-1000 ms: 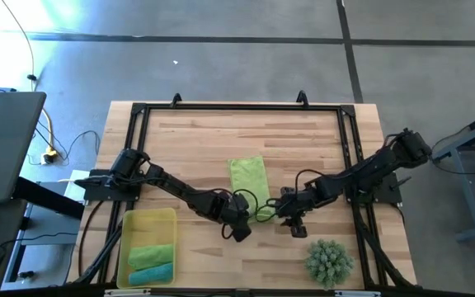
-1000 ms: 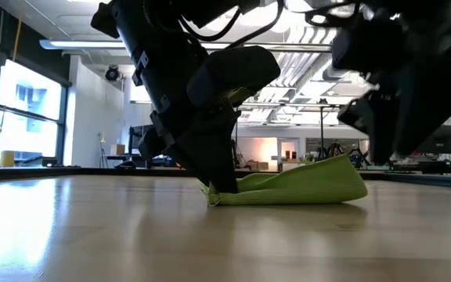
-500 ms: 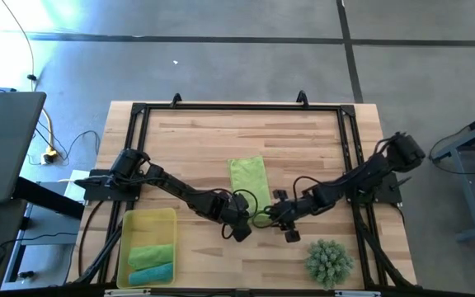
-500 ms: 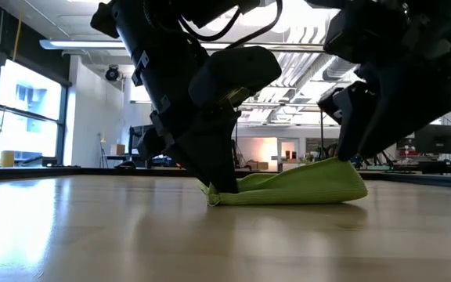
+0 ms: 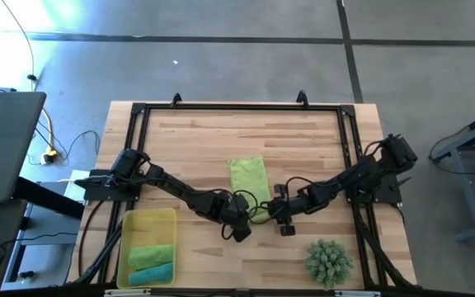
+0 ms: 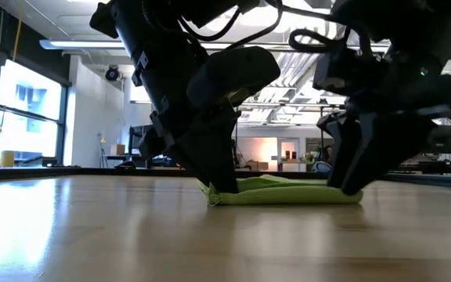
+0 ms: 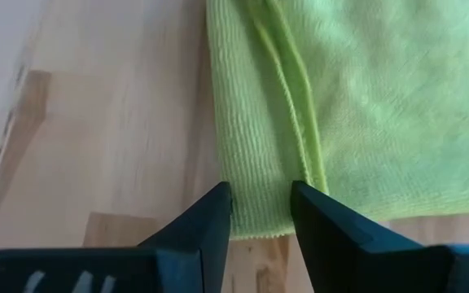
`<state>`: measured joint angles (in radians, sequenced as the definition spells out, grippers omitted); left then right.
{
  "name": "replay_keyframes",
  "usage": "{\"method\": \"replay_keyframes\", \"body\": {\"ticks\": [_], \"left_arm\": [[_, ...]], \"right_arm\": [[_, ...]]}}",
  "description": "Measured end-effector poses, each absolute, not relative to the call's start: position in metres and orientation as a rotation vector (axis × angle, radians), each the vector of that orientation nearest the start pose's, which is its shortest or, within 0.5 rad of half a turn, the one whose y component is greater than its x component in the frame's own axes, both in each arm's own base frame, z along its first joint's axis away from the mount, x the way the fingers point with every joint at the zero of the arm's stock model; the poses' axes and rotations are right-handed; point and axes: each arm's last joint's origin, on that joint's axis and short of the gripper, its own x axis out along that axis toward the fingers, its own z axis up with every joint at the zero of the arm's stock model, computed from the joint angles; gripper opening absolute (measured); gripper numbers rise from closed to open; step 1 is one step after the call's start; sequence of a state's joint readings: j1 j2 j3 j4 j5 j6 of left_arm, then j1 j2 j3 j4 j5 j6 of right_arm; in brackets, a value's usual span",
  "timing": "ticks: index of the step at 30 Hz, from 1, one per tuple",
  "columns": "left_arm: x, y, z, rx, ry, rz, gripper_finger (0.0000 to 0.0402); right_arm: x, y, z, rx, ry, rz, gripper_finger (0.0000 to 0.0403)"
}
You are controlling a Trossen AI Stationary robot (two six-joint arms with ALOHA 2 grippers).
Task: Roll microfiber towels into tight, uniform cylinder then place into a basket
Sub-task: Roll the light green microfiber towel
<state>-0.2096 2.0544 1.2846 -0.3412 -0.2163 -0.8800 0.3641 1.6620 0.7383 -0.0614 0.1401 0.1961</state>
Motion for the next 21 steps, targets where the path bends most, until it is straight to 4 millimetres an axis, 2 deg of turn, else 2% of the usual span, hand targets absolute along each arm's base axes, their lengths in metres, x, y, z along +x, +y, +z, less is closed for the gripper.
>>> {"method": "replay_keyframes", "body": {"ticks": [7,15,21], "left_arm": [[0.395,-0.076,0.124,-0.478,0.979,0.494,0.0021],[0.389,-0.074,0.129,-0.421,1.030,0.488,0.0108],[0.381,-0.071,0.145,-0.268,1.035,0.486,0.0155]], "right_arm": [[0.276,0.102,0.117,-0.031,1.015,0.120,0.0123],[0.275,0.102,0.117,-0.031,1.025,0.120,0.0123],[0.275,0.102,0.116,-0.022,1.030,0.116,0.0123]]}}
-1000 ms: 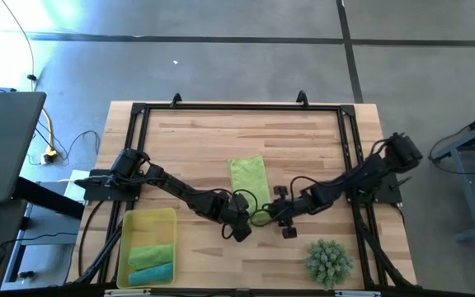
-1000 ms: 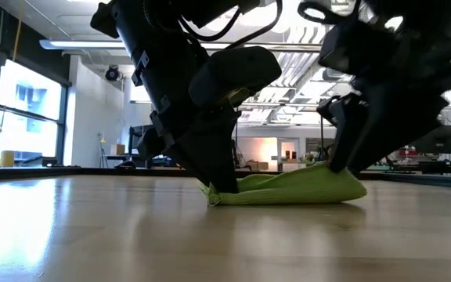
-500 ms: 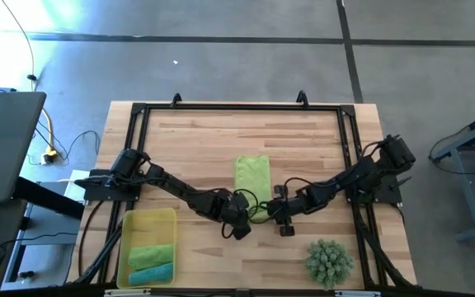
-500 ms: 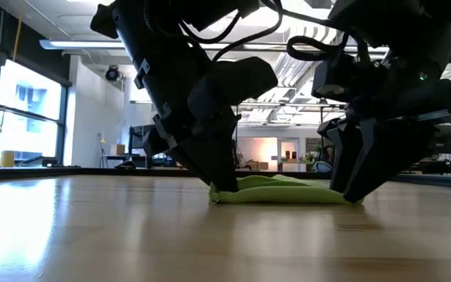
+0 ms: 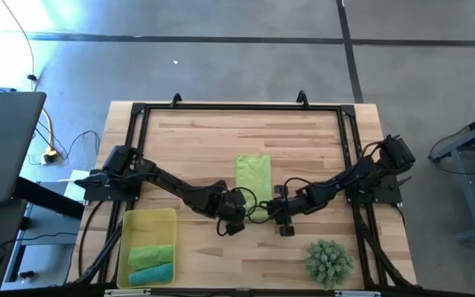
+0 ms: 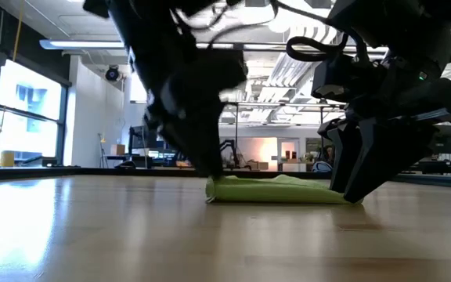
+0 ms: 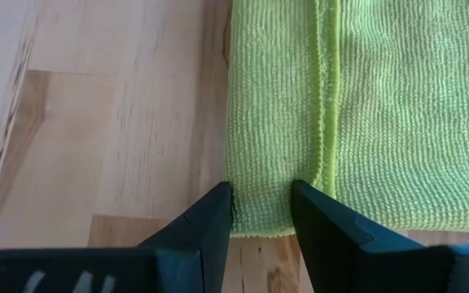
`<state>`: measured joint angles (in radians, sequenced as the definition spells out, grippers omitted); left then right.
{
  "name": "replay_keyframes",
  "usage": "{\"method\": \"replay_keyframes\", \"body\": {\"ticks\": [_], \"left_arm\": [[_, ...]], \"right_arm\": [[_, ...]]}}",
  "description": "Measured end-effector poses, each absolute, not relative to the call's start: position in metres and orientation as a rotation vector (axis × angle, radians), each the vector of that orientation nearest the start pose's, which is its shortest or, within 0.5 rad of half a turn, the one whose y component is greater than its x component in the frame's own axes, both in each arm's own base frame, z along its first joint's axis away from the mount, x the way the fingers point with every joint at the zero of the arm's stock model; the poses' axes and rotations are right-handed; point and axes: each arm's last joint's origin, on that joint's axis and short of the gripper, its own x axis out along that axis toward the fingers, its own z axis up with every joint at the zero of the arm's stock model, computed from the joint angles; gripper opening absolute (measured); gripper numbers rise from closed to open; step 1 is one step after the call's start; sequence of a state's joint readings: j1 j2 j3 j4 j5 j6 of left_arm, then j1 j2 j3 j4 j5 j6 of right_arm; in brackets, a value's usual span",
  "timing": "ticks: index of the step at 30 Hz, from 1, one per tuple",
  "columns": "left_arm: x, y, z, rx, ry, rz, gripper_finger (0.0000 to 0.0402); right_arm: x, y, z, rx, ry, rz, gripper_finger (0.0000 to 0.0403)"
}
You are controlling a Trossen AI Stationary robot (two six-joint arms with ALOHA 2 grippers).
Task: Roll microfiber towels into tight, uniform cylinder then place into a basket
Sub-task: Roll the light green microfiber towel
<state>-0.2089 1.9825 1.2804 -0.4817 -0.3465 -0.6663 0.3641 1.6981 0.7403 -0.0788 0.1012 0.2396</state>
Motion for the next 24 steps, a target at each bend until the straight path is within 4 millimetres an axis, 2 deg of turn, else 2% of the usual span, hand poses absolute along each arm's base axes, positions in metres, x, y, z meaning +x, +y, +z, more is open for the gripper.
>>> {"method": "replay_keyframes", "body": {"ticks": [5,8,11,17,20,24], "left_arm": [[0.380,-0.069,0.173,-0.201,0.938,0.466,0.0155],[0.384,-0.073,0.175,-0.213,0.922,0.367,0.0146],[0.391,-0.081,0.167,-0.190,0.924,0.257,0.0138],[0.395,-0.089,0.137,-0.057,1.004,0.158,0.0136],[0.396,-0.090,0.127,0.029,1.031,0.104,0.0147],[0.398,-0.090,0.126,0.088,1.015,0.096,0.0171]], "right_arm": [[0.274,0.101,0.116,-0.011,1.035,0.109,0.0123],[0.274,0.101,0.116,-0.010,1.034,0.109,0.0123],[0.274,0.101,0.116,-0.011,1.035,0.109,0.0123],[0.274,0.102,0.115,-0.012,1.039,0.109,0.0123],[0.274,0.102,0.115,-0.013,1.038,0.110,0.0123],[0.274,0.102,0.115,-0.012,1.038,0.110,0.0123]]}}
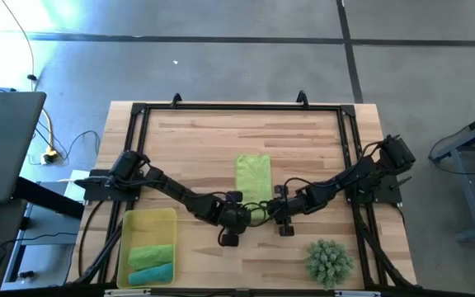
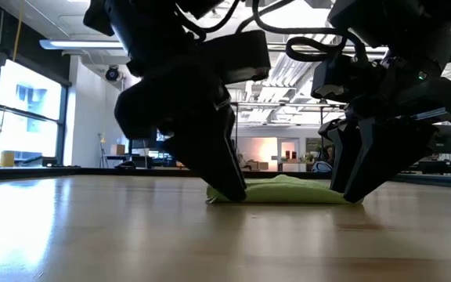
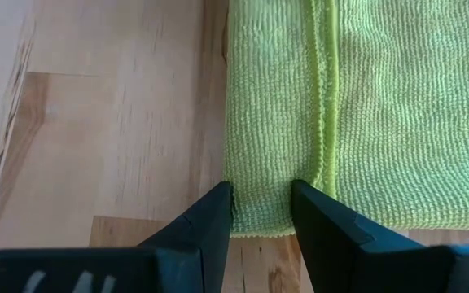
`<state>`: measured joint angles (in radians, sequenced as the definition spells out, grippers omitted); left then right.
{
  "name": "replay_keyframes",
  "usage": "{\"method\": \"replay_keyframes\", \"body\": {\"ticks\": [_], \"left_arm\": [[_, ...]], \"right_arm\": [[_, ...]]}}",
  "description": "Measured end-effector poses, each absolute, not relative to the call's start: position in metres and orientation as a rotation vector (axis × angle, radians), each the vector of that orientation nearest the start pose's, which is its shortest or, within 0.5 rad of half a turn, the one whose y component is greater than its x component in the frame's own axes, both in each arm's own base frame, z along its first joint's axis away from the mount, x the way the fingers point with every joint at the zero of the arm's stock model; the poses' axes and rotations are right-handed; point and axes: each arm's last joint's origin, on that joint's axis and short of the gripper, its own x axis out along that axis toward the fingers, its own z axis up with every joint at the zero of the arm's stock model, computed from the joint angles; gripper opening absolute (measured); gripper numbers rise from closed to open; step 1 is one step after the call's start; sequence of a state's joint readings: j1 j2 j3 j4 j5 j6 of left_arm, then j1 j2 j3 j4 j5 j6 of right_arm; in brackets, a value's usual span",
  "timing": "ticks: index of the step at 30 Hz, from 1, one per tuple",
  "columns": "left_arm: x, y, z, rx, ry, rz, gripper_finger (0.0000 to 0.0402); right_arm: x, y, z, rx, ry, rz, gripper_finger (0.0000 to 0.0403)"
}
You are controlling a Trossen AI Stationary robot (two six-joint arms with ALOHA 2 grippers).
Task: Roll microfiber towels into tight, uniform cylinder then place into a basket
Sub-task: Roll the light green microfiber towel
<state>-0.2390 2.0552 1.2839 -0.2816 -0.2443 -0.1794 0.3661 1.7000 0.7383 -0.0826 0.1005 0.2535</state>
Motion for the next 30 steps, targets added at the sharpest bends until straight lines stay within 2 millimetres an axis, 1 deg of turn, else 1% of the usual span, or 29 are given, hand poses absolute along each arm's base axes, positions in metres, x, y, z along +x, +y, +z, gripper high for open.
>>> {"method": "replay_keyframes", "body": {"ticks": [4,7,10,13,16,19,21,24,26,30], "left_arm": [[0.394,-0.088,0.125,0.158,1.054,0.114,0.0195],[0.393,-0.086,0.124,0.171,1.074,0.134,0.0206],[0.394,-0.084,0.120,0.119,1.090,0.144,0.0209],[0.394,-0.082,0.113,0.022,1.114,0.163,0.0201],[0.394,-0.080,0.111,-0.053,1.119,0.196,0.0181],[0.395,-0.081,0.110,-0.083,1.113,0.213,0.0148],[0.395,-0.080,0.110,-0.090,1.108,0.224,0.0123],[0.395,-0.080,0.109,-0.101,1.109,0.236,0.0088],[0.395,-0.080,0.109,-0.118,1.109,0.248,0.0067],[0.396,-0.080,0.109,-0.144,1.091,0.255,0.0039]], "right_arm": [[0.274,0.102,0.115,-0.012,1.037,0.110,0.0123],[0.274,0.102,0.115,-0.012,1.036,0.111,0.0123],[0.274,0.102,0.115,-0.012,1.035,0.111,0.0123],[0.274,0.102,0.115,-0.012,1.035,0.111,0.0123],[0.274,0.102,0.117,-0.010,1.032,0.112,0.0123],[0.271,0.101,0.122,-0.014,1.033,0.131,0.0123],[0.267,0.101,0.129,-0.018,1.030,0.150,0.0123],[0.265,0.102,0.142,-0.027,0.977,0.180,0.0123],[0.264,0.106,0.146,-0.069,0.952,0.206,0.0123],[0.261,0.119,0.147,-0.199,0.912,0.273,0.0123]]}}
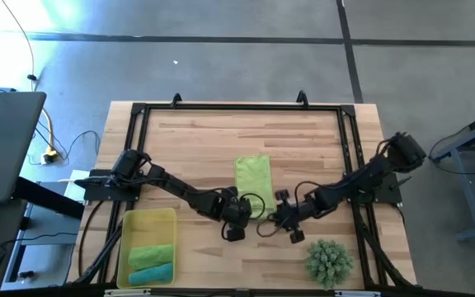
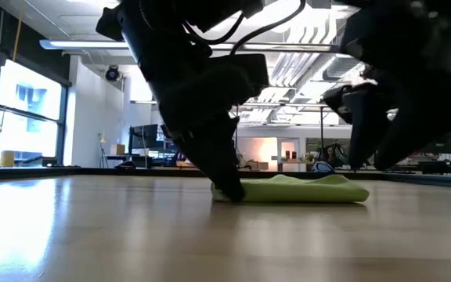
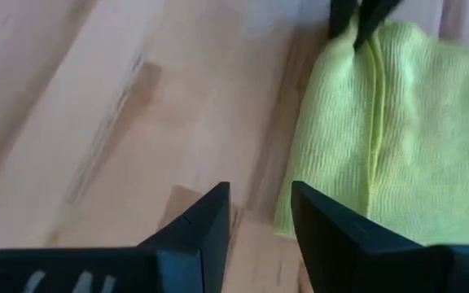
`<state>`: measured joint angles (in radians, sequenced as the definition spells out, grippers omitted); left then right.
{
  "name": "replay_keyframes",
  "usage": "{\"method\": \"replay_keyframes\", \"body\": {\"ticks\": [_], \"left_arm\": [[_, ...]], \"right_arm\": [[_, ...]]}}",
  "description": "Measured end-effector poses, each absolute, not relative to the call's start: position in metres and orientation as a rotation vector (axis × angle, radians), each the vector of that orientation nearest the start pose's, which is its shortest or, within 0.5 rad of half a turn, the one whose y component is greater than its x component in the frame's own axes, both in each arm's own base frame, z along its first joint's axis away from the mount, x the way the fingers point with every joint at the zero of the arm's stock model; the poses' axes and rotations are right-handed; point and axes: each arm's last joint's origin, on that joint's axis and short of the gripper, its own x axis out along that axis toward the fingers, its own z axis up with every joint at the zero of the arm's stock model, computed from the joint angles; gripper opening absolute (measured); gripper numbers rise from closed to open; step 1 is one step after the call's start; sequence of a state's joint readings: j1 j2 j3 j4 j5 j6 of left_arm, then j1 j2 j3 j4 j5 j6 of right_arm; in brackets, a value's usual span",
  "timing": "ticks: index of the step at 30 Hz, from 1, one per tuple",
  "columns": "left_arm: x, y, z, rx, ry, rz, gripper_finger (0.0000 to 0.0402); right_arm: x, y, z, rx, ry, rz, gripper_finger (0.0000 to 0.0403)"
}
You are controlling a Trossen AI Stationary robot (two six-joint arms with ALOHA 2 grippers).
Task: Roll microfiber towels into tight, uniform cylinder then place into a basket
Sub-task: Roll the light green microfiber towel
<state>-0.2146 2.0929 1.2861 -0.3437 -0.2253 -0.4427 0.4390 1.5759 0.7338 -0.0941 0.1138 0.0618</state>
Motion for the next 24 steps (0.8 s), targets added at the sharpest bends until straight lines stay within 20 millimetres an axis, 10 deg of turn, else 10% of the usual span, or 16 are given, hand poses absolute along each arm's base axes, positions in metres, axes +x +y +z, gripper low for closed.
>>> {"method": "replay_keyframes", "body": {"ticks": [8,24], "left_arm": [[0.398,-0.081,0.109,-0.218,1.071,0.243,0.0022],[0.404,-0.086,0.111,-0.394,1.039,0.169,0.0021]], "right_arm": [[0.258,0.129,0.132,-0.456,0.912,0.226,0.0123],[0.260,0.124,0.112,-0.358,1.037,0.150,0.0085]]}}
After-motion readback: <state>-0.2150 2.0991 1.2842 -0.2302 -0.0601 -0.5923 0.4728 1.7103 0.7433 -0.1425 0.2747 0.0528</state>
